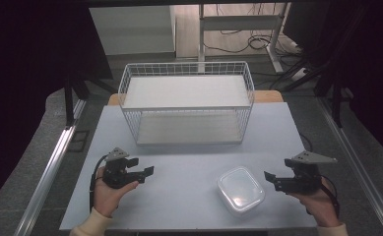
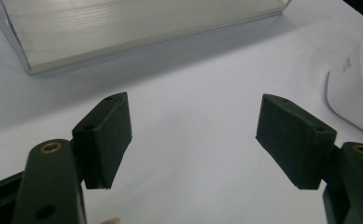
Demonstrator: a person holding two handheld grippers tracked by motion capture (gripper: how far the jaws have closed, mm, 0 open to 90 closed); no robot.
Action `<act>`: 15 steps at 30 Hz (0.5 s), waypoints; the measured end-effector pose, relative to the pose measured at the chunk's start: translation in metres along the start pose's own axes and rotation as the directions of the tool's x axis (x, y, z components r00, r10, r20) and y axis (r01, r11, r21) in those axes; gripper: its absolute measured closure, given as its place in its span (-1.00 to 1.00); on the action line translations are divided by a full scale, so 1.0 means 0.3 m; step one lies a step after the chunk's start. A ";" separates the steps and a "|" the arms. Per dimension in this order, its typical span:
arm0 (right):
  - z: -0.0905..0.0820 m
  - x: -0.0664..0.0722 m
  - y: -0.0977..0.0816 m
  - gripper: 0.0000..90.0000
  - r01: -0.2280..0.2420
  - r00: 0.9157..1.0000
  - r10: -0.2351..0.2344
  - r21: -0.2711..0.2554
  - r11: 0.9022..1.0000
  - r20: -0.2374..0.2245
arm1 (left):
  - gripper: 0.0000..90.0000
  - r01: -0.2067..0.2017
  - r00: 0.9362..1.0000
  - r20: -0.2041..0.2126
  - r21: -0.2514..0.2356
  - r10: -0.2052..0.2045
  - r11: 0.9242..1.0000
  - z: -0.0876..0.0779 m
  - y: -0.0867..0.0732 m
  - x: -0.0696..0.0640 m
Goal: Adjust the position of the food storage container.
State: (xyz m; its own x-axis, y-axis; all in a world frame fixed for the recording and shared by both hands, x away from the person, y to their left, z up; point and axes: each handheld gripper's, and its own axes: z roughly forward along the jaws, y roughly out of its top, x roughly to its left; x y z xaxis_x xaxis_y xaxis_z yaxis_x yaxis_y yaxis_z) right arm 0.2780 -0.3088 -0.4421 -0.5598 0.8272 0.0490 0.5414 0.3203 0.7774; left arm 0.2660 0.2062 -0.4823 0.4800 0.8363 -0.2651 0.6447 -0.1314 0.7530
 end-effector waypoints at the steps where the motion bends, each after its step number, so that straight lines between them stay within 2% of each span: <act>1: -0.002 -0.001 0.001 -0.77 0.000 1.000 0.000 -0.001 1.000 0.001 | -0.42 -0.001 1.000 0.001 0.002 0.001 1.000 0.001 0.000 0.000; 15: -0.034 -0.013 0.002 -0.65 -0.005 1.000 0.005 0.019 1.000 0.021 | -0.42 -0.011 1.000 0.008 0.011 0.011 1.000 0.010 0.005 -0.005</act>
State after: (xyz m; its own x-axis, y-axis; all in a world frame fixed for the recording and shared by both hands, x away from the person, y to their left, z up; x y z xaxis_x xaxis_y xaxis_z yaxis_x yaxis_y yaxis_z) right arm 0.2739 -0.3165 -0.4354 -0.5438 0.8383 0.0395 0.5560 0.3246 0.7652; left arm 0.2680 0.2032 -0.4824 0.4916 0.8306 -0.2616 0.6461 -0.1465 0.7490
